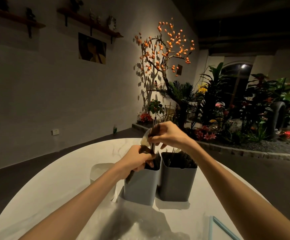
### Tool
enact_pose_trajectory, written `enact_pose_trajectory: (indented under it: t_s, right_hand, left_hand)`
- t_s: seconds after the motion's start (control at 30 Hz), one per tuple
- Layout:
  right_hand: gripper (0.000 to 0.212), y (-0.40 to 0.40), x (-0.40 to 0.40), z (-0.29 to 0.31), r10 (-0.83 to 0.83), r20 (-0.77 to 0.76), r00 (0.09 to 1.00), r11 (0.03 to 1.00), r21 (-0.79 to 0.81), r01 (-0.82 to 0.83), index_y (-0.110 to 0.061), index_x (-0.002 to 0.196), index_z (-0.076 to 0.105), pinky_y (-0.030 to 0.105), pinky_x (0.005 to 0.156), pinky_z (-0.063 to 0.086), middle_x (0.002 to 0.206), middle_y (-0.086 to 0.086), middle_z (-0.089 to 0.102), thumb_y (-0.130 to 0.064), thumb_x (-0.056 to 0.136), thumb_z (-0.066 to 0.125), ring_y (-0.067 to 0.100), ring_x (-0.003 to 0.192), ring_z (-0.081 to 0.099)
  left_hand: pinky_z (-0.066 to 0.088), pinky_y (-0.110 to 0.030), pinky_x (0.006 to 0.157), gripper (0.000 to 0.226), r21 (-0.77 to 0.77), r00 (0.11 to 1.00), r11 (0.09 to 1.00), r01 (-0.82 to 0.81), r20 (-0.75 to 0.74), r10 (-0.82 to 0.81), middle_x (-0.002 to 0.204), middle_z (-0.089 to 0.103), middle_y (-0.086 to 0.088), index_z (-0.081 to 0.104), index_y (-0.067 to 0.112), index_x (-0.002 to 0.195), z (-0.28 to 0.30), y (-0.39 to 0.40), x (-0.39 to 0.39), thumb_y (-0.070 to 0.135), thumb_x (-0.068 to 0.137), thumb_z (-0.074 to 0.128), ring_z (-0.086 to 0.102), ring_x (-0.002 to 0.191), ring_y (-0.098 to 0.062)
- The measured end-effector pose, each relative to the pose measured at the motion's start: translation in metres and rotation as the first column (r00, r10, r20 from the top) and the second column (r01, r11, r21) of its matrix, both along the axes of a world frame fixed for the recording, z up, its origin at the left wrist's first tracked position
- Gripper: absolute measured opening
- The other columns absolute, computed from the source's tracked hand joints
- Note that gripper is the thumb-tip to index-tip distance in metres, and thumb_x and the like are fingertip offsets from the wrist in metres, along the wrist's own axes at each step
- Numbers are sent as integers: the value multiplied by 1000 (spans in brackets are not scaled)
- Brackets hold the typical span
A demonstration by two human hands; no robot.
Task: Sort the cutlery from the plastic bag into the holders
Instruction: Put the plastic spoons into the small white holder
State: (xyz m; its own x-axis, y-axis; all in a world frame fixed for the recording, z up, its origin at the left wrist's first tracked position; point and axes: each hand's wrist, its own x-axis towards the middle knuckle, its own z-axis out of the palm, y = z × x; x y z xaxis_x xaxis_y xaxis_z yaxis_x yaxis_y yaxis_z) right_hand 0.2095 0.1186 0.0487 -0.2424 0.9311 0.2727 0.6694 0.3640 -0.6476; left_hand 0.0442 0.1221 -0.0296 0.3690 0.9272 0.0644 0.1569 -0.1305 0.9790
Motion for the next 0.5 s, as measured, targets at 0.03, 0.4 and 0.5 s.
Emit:
enact_pose_trajectory:
  t_s: [0.03,0.4,0.5]
  right_hand:
    - [23,3,1,-8,-8,74,997,1000,-12,9,-11,107,71,27,69,60,99,3,74,-14,85,78,14,86,72]
    - [66,-1,-6,-36,-199,425,883,912,410,9,-35,133,54,33,76,53,116,-15,68,-64,76,74,9,101,63]
    - [61,-7,-4,-52,-272,522,809,873,487,-20,-30,134,56,37,82,52,120,-10,67,-59,83,71,15,110,57]
  left_hand:
    - [29,-19,42,16,-11,1000,1000,1,13,-1,63,68,-2,64,3,109,-4,1,-1,14,97,64,39,42,-9]
    - [29,-21,41,13,-79,983,985,-151,91,158,54,45,-1,66,6,102,-15,6,-9,0,91,64,35,42,-10]
    - [23,-21,40,17,-118,954,975,-187,216,209,50,38,3,66,5,107,-14,8,-15,0,94,58,30,41,-9]
